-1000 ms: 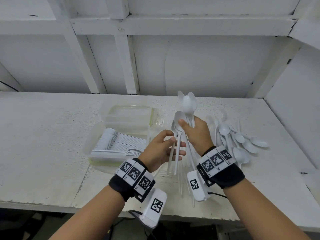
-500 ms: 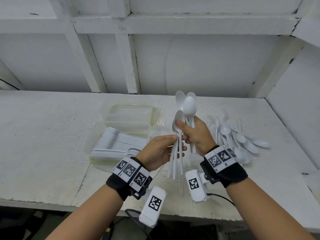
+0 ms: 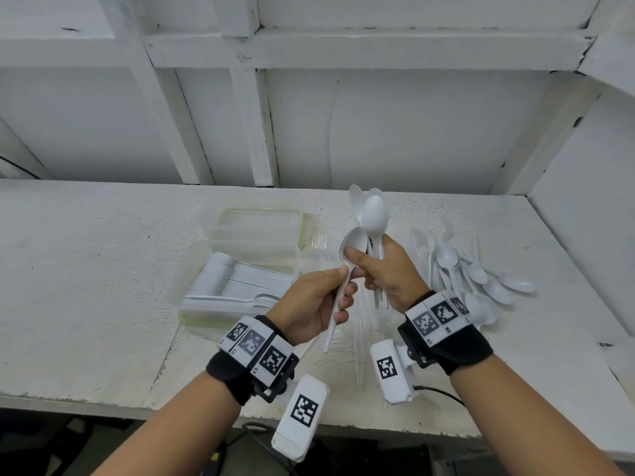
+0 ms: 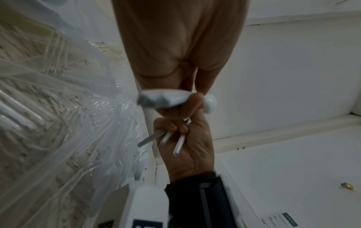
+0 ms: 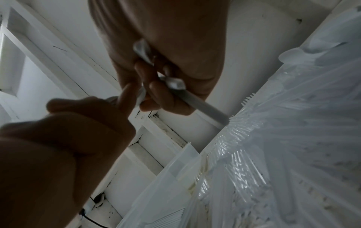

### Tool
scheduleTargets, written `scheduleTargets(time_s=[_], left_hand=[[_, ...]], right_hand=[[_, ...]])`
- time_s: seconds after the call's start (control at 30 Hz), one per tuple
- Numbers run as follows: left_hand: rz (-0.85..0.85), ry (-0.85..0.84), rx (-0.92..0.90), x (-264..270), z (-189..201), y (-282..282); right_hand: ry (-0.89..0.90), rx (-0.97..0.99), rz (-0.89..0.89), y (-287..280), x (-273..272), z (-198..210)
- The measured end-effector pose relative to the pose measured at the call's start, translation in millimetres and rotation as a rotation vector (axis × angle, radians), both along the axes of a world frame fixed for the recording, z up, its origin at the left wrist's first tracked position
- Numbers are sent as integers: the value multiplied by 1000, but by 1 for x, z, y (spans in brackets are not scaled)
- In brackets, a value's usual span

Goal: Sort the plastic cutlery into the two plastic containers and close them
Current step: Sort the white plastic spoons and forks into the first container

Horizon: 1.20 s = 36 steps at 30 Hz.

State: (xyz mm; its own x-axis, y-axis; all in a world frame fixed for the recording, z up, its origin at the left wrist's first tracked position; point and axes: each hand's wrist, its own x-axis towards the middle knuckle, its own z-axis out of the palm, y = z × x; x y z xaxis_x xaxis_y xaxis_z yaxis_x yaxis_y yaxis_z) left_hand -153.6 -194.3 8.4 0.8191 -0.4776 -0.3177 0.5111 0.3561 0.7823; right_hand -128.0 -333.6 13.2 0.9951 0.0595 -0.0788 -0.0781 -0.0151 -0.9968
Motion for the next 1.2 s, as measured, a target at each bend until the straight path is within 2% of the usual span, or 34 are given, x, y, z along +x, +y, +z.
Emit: scheduleTargets(time_s=[0.1, 0.23, 0.4, 0.7, 0.8, 0.93, 1.03, 1.2], left_hand=[[17, -6, 32, 0, -1, 2], [188, -50, 138, 4, -1, 7], [358, -111, 176, 7, -3, 2], [339, -138, 181, 4, -2, -10], [328, -103, 173, 4, -1, -9], [312, -50, 115, -1, -2, -7], [287, -33, 79, -2, 0, -6], [260, -97, 239, -1, 5, -8]], right_hand=[[10, -12, -21, -1, -2, -1], [61, 66, -40, -3, -7, -3], [28, -45, -56, 4, -15, -8], [-228, -338, -62, 21, -22, -17], [-248, -402, -45, 18, -25, -14], [-327, -602, -60, 11, -22, -11], [-334, -644, -93, 8, -20, -13], [-373, -698, -150, 13, -23, -12]])
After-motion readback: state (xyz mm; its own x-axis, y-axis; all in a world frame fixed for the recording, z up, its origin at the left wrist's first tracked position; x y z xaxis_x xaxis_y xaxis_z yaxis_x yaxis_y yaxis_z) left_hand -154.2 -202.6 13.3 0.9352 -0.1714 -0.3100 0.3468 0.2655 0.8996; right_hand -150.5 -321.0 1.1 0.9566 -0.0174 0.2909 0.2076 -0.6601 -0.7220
